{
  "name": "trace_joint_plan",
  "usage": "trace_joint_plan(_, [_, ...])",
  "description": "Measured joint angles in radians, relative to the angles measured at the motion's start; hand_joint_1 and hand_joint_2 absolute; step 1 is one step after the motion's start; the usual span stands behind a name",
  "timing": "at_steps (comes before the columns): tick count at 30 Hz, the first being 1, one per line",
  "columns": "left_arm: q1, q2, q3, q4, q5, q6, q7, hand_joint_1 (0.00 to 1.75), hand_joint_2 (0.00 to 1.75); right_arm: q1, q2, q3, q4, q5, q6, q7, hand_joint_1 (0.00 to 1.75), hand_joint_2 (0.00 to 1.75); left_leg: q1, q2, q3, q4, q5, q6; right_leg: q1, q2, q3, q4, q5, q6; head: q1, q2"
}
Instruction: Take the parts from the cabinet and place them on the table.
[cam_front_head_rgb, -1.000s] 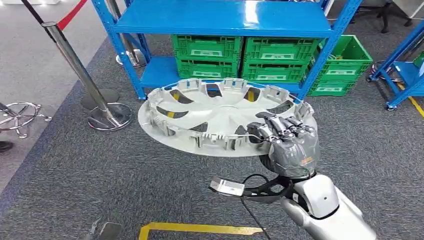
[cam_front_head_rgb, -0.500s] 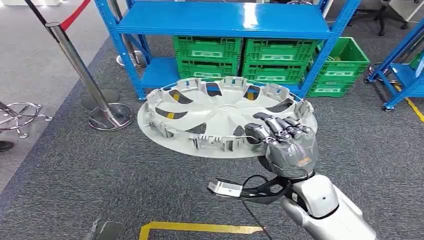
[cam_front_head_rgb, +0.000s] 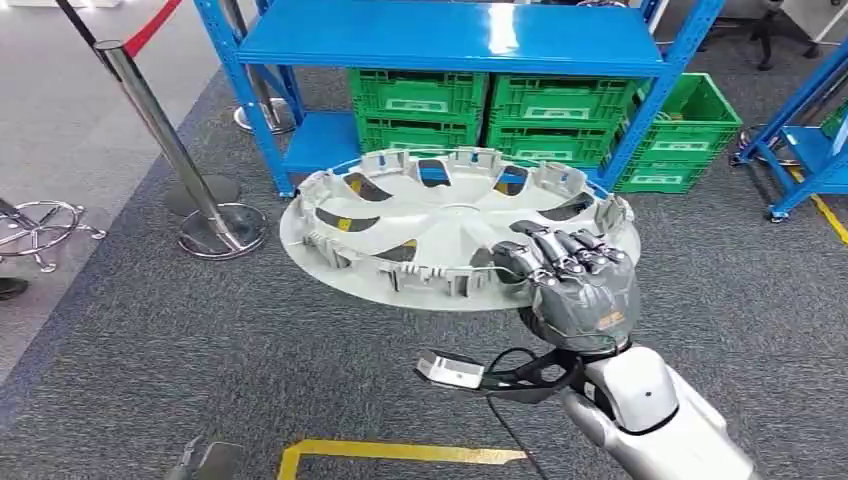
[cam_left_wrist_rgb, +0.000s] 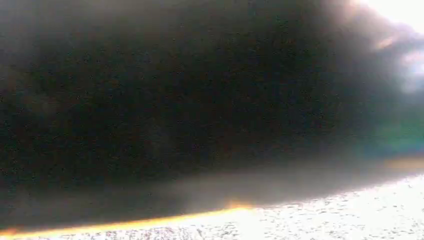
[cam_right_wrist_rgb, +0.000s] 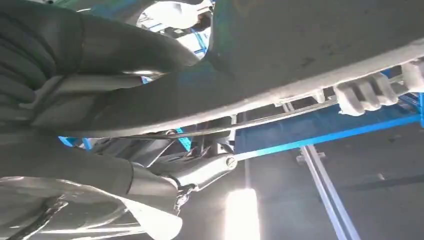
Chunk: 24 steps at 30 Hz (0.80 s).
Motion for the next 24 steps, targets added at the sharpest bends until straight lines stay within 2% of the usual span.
trace_joint_plan(1, [-0.002, 0.001, 0.0, 0.0, 0.0, 0.0, 0.0, 0.0, 0.0, -0.004, 0.0, 0.0, 0.0, 0.0, -0.001, 0.0, 1.75, 1.75, 0.001, -0.002, -0.003, 0.0, 0.003, 0.003, -0.002, 0.001, -0.026, 0.058, -0.04, 0.002, 0.004, 0.0])
trace_joint_plan(3, [-0.002, 0.0, 0.001, 0.0, 0.0, -0.001, 0.002, 0.0, 0.0, -0.003, 0.0, 0.0, 0.001, 0.0, -0.003, -0.001, 1.75, 1.75, 0.0, -0.011, -0.011, 0.001, 0.005, 0.001, -0.008, 0.001, -0.104, 0.235, -0.12, 0.01, 0.003, 0.0])
trace_joint_plan(4, [-0.001, 0.001, 0.001, 0.0, 0.0, -0.001, 0.002, 0.0, 0.0, -0.002, 0.0, 0.0, 0.001, 0.0, -0.003, -0.001, 1.75, 1.75, 0.001, -0.016, -0.014, 0.002, 0.007, -0.001, -0.01, 0.001, -0.129, 0.29, -0.135, 0.013, 0.004, 0.0])
trace_joint_plan(5, [-0.001, 0.001, 0.002, 0.0, 0.0, -0.001, 0.003, 0.0, 0.0, 0.0, 0.0, 0.0, 0.002, 0.0, -0.003, -0.001, 1.75, 1.75, 0.002, -0.022, -0.015, 0.002, 0.009, -0.004, -0.013, 0.001, -0.128, 0.288, -0.122, 0.014, 0.004, 0.0])
trace_joint_plan(6, [-0.001, 0.0, 0.002, 0.0, 0.0, -0.001, 0.004, 0.0, 0.0, 0.001, 0.0, 0.0, 0.002, 0.0, -0.003, -0.001, 1.75, 1.75, 0.003, -0.032, -0.016, 0.003, 0.011, -0.007, -0.017, 0.002, -0.104, 0.245, -0.089, 0.017, 0.003, 0.0])
trace_joint_plan(7, [-0.002, 0.0, 0.002, 0.0, 0.0, -0.001, 0.006, 0.0, 0.0, 0.001, 0.0, 0.0, 0.002, 0.0, -0.003, -0.001, 1.75, 1.75, 0.004, -0.042, -0.016, 0.004, 0.012, -0.01, -0.02, 0.004, -0.061, 0.163, -0.045, 0.018, 0.004, 0.0])
trace_joint_plan(8, [-0.003, 0.0, 0.002, 0.0, 0.0, -0.001, 0.006, 0.0, 0.0, 0.001, 0.0, 0.0, 0.002, 0.0, -0.003, -0.001, 1.75, 1.75, 0.007, -0.052, -0.016, 0.008, 0.013, -0.014, -0.026, 0.022, -0.005, 0.06, 0.001, 0.021, 0.004, 0.0])
trace_joint_plan(9, [-0.004, 0.0, 0.002, 0.0, 0.0, -0.001, 0.007, 0.0, 0.0, 0.0, 0.0, 0.0, 0.002, 0.0, -0.003, -0.002, 1.75, 1.75, 0.008, -0.062, -0.019, 0.011, 0.013, -0.022, -0.034, 0.067, 0.03, -0.011, 0.004, 0.026, 0.004, 0.0])
trace_joint_plan(10, [-0.008, 0.001, 0.002, 0.0, 0.0, -0.001, 0.009, 0.0, 0.0, 0.001, 0.0, 0.0, 0.001, 0.0, -0.004, -0.002, 1.75, 1.75, 0.003, -0.072, -0.029, 0.022, 0.015, -0.03, -0.033, 0.081, 0.039, -0.029, -0.002, 0.022, 0.004, 0.0])
trace_joint_plan(11, [-0.007, 0.002, 0.002, 0.0, 0.0, -0.001, 0.009, 0.0, 0.0, 0.002, 0.0, 0.0, 0.0, 0.0, -0.007, -0.002, 1.75, 1.75, 0.005, -0.081, -0.037, 0.019, 0.023, -0.037, -0.03, 0.066, 0.04, -0.022, 0.003, 0.014, 0.002, 0.0])
trace_joint_plan(13, [0.0, 0.002, 0.003, 0.0, 0.0, -0.001, 0.01, 0.0, 0.0, 0.002, 0.0, 0.0, -0.001, 0.0, -0.007, -0.003, 1.75, 1.75, 0.011, -0.1, -0.044, 0.017, 0.033, -0.05, -0.022, 0.051, 0.035, -0.014, 0.006, 0.003, 0.003, 0.0])
trace_joint_plan(14, [0.003, 0.003, 0.003, 0.0, 0.0, -0.001, 0.01, 0.0, 0.0, 0.002, 0.0, 0.0, -0.001, 0.0, -0.007, -0.003, 1.75, 1.75, 0.012, -0.11, -0.046, 0.019, 0.033, -0.054, -0.028, 0.038, 0.034, -0.02, 0.012, -0.007, 0.003, 0.0])
trace_joint_plan(15, [0.005, 0.004, 0.003, 0.0, 0.0, -0.001, 0.01, 0.0, 0.0, 0.001, 0.0, 0.0, -0.001, 0.001, -0.007, -0.003, 1.75, 1.75, 0.008, -0.068, -0.057, 0.04, 0.009, -0.056, -0.028, 0.025, 0.035, -0.021, 0.016, -0.016, 0.0, 0.0])
trace_joint_plan(16, [0.003, 0.004, 0.003, 0.0, 0.0, -0.001, 0.011, 0.0, 0.0, 0.001, 0.002, 0.0, -0.004, 0.001, -0.007, -0.002, 1.75, 1.75, 0.008, -0.032, -0.082, 0.098, -0.032, -0.062, -0.026, 0.012, 0.032, -0.021, 0.017, -0.023, -0.01, 0.0])
trace_joint_plan(17, [0.001, 0.003, 0.003, 0.0, 0.0, -0.001, 0.011, 0.0, 0.0, 0.002, 0.002, -0.001, -0.004, 0.001, -0.008, -0.002, 1.75, 1.75, 0.01, -0.013, -0.114, 0.178, -0.075, -0.066, -0.022, -0.001, 0.03, -0.021, 0.018, -0.025, -0.009, 0.0])
trace_joint_plan(18, [0.0, 0.003, 0.003, 0.0, 0.0, -0.001, 0.011, 0.0, 0.0, 0.002, 0.002, -0.001, -0.004, 0.001, -0.008, -0.001, 1.75, 1.75, 0.012, -0.005, -0.149, 0.264, -0.114, -0.068, -0.019, -0.014, 0.028, -0.021, 0.019, -0.027, -0.009, 0.0])
trace_joint_plan(19, [0.001, 0.002, 0.003, 0.0, -0.001, -0.001, 0.011, 0.0, 0.0, 0.002, 0.002, -0.001, -0.003, 0.001, -0.008, -0.001, 1.75, 1.75, 0.013, -0.003, -0.173, 0.331, -0.138, -0.069, -0.017, -0.028, 0.025, -0.021, 0.019, -0.027, -0.01, 0.0])
trace_joint_plan(20, [0.001, 0.002, 0.003, 0.0, 0.0, -0.001, 0.011, 0.0, 0.0, 0.003, 0.002, -0.001, -0.003, 0.001, -0.008, -0.001, 1.75, 1.75, 0.013, -0.002, -0.174, 0.346, -0.137, -0.069, -0.015, -0.041, 0.024, -0.02, 0.02, -0.028, -0.01, 0.0])
trace_joint_plan(21, [0.002, 0.002, 0.003, 0.0, 0.0, -0.001, 0.011, 0.0, 0.0, 0.004, 0.002, -0.001, -0.003, 0.001, -0.008, -0.001, 1.75, 1.75, 0.013, -0.001, -0.149, 0.314, -0.116, -0.067, -0.014, -0.054, 0.023, -0.02, 0.02, -0.028, -0.01, 0.0])
trace_joint_plan(22, [0.003, 0.002, 0.003, 0.0, 0.0, -0.001, 0.011, 0.0, 0.0, 0.004, 0.002, -0.001, -0.004, 0.001, -0.008, -0.001, 1.75, 1.75, 0.013, 0.003, -0.104, 0.239, -0.08, -0.064, -0.013, -0.065, 0.024, -0.02, 0.019, -0.027, -0.01, 0.0])
trace_joint_plan(23, [0.002, 0.003, 0.003, 0.0, 0.0, -0.001, 0.011, 0.0, 0.0, 0.004, 0.002, -0.001, -0.004, 0.001, -0.008, -0.002, 1.75, 1.75, 0.011, 0.014, -0.05, 0.147, -0.042, -0.059, -0.012, -0.076, 0.026, -0.02, 0.019, -0.027, -0.01, 0.0])
trace_joint_plan(24, [0.001, 0.003, 0.004, 0.0, 0.0, -0.001, 0.011, 0.0, 0.0, 0.003, 0.003, -0.001, -0.005, 0.001, -0.008, -0.003, 1.75, 1.75, 0.007, 0.049, -0.001, 0.062, -0.019, -0.053, -0.01, -0.086, 0.028, -0.02, 0.018, -0.026, -0.01, 0.0])
